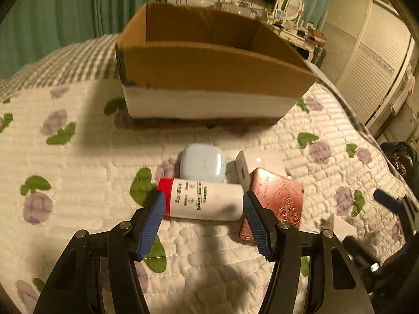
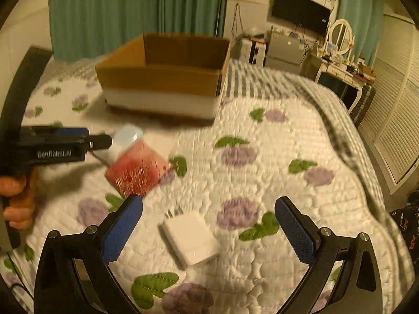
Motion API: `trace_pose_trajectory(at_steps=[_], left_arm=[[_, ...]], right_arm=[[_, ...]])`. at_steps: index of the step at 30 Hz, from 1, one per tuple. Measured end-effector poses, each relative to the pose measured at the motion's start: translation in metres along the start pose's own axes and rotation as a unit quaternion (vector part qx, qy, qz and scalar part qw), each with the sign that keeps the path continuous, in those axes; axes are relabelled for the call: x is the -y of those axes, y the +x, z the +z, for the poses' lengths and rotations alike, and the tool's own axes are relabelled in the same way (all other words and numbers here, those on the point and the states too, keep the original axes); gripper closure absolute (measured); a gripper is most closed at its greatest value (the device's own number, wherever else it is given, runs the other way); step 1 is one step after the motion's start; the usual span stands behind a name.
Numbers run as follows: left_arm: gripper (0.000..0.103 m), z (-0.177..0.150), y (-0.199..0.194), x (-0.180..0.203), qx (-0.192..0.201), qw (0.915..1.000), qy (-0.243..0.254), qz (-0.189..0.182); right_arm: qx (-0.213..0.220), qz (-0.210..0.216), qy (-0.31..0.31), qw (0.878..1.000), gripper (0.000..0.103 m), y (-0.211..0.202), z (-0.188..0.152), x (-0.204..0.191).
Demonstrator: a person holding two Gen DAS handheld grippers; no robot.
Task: Organize rigid objects
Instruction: 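Grasp the red-capped white bottle with the left tool while the right tool grasps the white charger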
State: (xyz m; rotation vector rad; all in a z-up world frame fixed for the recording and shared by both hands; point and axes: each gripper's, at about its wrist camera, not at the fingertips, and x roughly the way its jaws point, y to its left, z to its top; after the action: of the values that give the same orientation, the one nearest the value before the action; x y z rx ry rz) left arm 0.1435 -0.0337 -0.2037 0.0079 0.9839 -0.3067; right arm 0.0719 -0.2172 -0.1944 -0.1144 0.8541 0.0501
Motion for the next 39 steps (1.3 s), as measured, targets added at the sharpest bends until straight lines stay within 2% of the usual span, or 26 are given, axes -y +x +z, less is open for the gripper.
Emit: trace_pose_trajectory(at_steps=[4,6,10,14,19,26,31,34,36,37,39], left_arm=[[0.039,-0.002,0.006,0.003,-0.012,0.9999,0.005,-0.004],[0.039,-0.001,0.007,0.004,-0.010,0.9999,0.013,0.001],[0.035,0.004,0.014,-0.002,-0.010,0.9999,0.003,-0.005],[0.034,0.007,0.032,-0.002,-0.047,0.9989,0.003,-0.005],[0.034,0.009,0.044,-0.007,-0.055,0.9982,0.000,-0.025],[0.034,0.021,0.051,0.000,-0.054,0.9983,0.022,-0.004],[0.034,0.026,0.047,0.000,-0.044,0.9989,0.011,0.004],[0.037,0.025,0.044,-0.005,-0.028,0.9996,0.003,-0.005],[0.044,0.023,0.038,-0.005,-0.025,0.9997,0.003,-0.004],[0.046,0.022,0.035,-0.004,-0.023,0.9997,0.005,-0.002],[0.053,0.019,0.030,-0.004,-0.020,0.9997,0.009,0.003]], right_arm=[[-0.058,-0.003,-0.012,0.998,0.002,0.029,-0.011,-0.006],[-0.073,-0.004,-0.020,0.997,0.002,0.039,-0.015,-0.008],[-0.078,0.004,-0.008,0.997,0.002,0.042,-0.013,-0.002],[-0.083,0.009,0.000,0.996,0.002,0.045,-0.013,0.002],[-0.087,0.009,0.000,0.996,0.002,0.048,-0.013,0.000],[-0.089,0.011,0.002,0.996,0.003,0.051,-0.012,0.001],[-0.086,0.012,0.002,0.996,0.004,0.050,-0.012,0.002],[-0.083,0.014,-0.001,0.996,0.014,0.049,-0.012,0.000],[-0.079,0.020,-0.003,0.997,0.031,0.047,-0.012,-0.002],[-0.079,0.022,-0.004,0.997,0.036,0.046,-0.012,-0.003],[-0.080,0.026,-0.003,0.996,0.052,0.045,-0.012,-0.003]])
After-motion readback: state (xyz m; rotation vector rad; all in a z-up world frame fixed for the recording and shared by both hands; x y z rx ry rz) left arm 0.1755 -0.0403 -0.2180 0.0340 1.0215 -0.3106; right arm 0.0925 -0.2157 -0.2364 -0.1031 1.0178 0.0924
